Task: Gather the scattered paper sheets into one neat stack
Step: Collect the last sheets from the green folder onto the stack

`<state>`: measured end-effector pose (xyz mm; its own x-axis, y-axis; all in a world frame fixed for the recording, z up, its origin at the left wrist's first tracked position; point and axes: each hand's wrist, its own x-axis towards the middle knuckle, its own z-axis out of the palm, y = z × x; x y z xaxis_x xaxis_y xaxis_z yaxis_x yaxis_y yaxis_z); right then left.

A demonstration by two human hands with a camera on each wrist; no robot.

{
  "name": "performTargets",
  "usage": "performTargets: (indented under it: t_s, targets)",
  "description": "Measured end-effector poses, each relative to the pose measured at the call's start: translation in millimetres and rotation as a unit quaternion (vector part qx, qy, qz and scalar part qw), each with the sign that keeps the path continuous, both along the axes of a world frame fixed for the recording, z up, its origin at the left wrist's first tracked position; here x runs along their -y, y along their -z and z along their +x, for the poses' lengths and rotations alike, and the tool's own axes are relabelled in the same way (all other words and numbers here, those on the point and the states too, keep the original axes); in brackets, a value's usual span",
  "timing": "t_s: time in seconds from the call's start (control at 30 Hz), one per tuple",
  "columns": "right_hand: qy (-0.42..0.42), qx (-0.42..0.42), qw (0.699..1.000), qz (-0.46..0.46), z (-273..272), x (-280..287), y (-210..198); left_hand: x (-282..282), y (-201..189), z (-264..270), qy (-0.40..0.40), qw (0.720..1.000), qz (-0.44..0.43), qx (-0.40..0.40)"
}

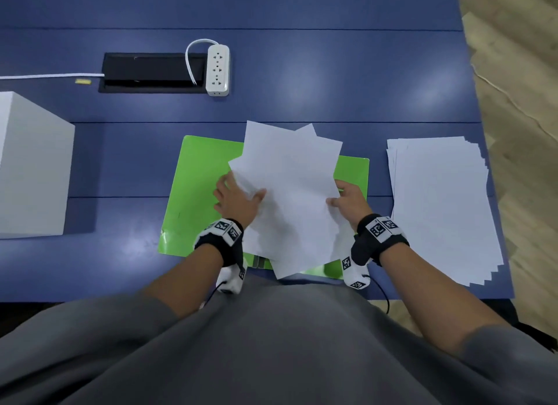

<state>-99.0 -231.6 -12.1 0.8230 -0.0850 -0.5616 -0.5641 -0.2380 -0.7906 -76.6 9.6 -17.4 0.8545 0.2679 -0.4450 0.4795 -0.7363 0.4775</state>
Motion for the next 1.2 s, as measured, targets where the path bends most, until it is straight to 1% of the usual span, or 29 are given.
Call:
performTargets:
  t_s: [0.03,0.1,0.13,0.17,0.3,0.43,0.53,0.6,0.7,0.83,1.0,1.03,1.1,1.17,1.2]
  targets:
    - [0.011,0.004,1.000,0.009,0,2,1,-5,1,7,-0.025,0.999,-0.020,-0.008]
    - [0.038,0.012,0.999,0.028,-1,6,0,-14,2,19,-0.062,0.993,-0.097,-0.029]
    - [0.052,0.017,0.998,0.038,-2,7,-1,-17,1,23,-0.069,0.988,-0.131,-0.040]
    - [0.066,0.023,0.996,0.049,-2,7,-2,-19,1,25,-0.063,0.986,-0.147,-0.049]
    - [0.123,0.038,0.988,0.084,-2,9,-2,-24,3,24,-0.022,0.987,-0.149,-0.053]
    - [0.179,0.033,0.971,0.155,2,12,-2,-27,12,13,0.001,0.970,-0.223,-0.094]
    - [0.179,0.011,0.965,0.192,4,13,-4,-20,12,7,-0.018,0.956,-0.275,-0.103]
    - [0.172,0.001,0.966,0.195,4,13,-8,-12,9,6,-0.040,0.938,-0.323,-0.116]
    - [0.166,-0.006,0.969,0.183,2,16,-8,-1,7,7,-0.051,0.918,-0.374,-0.124]
    - [0.175,-0.018,0.972,0.153,-1,27,-4,19,-2,10,-0.052,0.896,-0.419,-0.139]
    - [0.187,-0.040,0.971,0.144,-6,41,-9,38,-6,11,-0.047,0.870,-0.457,-0.177]
    - [0.196,-0.051,0.970,0.137,-6,45,-8,41,-6,11,-0.054,0.868,-0.459,-0.180]
    - [0.176,-0.050,0.976,0.116,-6,51,-7,48,-6,10,-0.067,0.867,-0.460,-0.177]
    - [0.157,-0.037,0.982,0.102,-7,53,-11,54,-4,9,-0.090,0.874,-0.452,-0.154]
    - [0.170,-0.032,0.978,0.116,-8,56,-10,57,-2,9,-0.106,0.880,-0.441,-0.139]
